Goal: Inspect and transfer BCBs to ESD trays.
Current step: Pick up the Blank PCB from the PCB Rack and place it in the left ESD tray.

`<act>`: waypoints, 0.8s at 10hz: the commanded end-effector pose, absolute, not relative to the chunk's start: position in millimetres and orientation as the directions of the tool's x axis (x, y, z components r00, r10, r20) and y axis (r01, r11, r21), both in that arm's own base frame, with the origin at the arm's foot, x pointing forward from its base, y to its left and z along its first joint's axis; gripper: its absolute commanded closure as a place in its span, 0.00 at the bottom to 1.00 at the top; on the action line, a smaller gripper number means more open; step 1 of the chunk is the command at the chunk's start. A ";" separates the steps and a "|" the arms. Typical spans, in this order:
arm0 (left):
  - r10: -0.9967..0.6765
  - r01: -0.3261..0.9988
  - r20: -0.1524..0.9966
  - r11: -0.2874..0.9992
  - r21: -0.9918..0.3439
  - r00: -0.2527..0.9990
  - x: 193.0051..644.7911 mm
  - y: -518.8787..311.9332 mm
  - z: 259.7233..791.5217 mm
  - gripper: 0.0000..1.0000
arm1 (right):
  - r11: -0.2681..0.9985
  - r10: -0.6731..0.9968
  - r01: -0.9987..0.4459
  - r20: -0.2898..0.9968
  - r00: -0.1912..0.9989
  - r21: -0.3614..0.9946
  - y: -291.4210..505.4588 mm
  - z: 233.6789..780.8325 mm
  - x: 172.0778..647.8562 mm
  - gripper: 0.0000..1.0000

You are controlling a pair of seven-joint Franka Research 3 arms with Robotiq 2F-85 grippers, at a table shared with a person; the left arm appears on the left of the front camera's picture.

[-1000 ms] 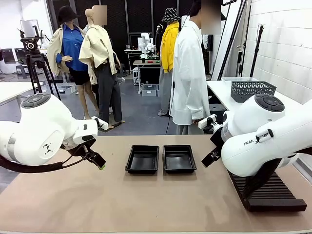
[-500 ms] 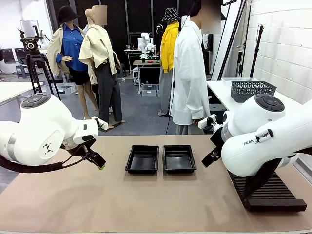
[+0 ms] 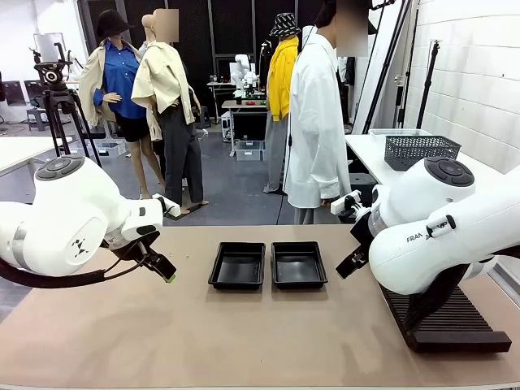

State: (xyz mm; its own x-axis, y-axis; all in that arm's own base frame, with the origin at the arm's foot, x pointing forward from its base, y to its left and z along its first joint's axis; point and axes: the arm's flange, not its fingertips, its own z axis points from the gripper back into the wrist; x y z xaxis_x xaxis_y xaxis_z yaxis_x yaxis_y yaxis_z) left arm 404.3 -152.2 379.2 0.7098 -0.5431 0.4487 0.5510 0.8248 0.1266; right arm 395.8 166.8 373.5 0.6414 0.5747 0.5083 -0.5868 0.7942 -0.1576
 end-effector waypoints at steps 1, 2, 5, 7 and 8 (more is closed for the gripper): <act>-0.538 0.547 0.452 0.828 0.124 0.711 404.2 -150.4 379.0 0.00 | 0.794 0.575 -0.587 0.508 0.641 -0.158 167.0 373.4 395.7 0.00; -0.538 0.547 0.452 0.828 0.124 0.711 404.2 -150.4 379.0 0.00 | 0.794 0.575 -0.587 0.508 0.641 -0.158 167.0 373.4 395.7 0.00; -0.538 0.547 0.452 0.828 0.124 0.711 404.2 -150.4 379.0 0.00 | 0.794 0.575 -0.587 0.508 0.641 -0.158 167.0 373.4 395.7 0.00; -0.538 0.547 0.452 0.828 0.124 0.711 404.2 -150.4 379.0 0.00 | 0.794 0.575 -0.587 0.508 0.641 -0.158 167.0 373.4 395.7 0.00; -0.543 0.551 0.449 0.825 0.127 0.710 404.3 -152.2 379.2 0.00 | 0.794 0.575 -0.587 0.508 0.641 -0.158 166.8 373.5 395.8 0.00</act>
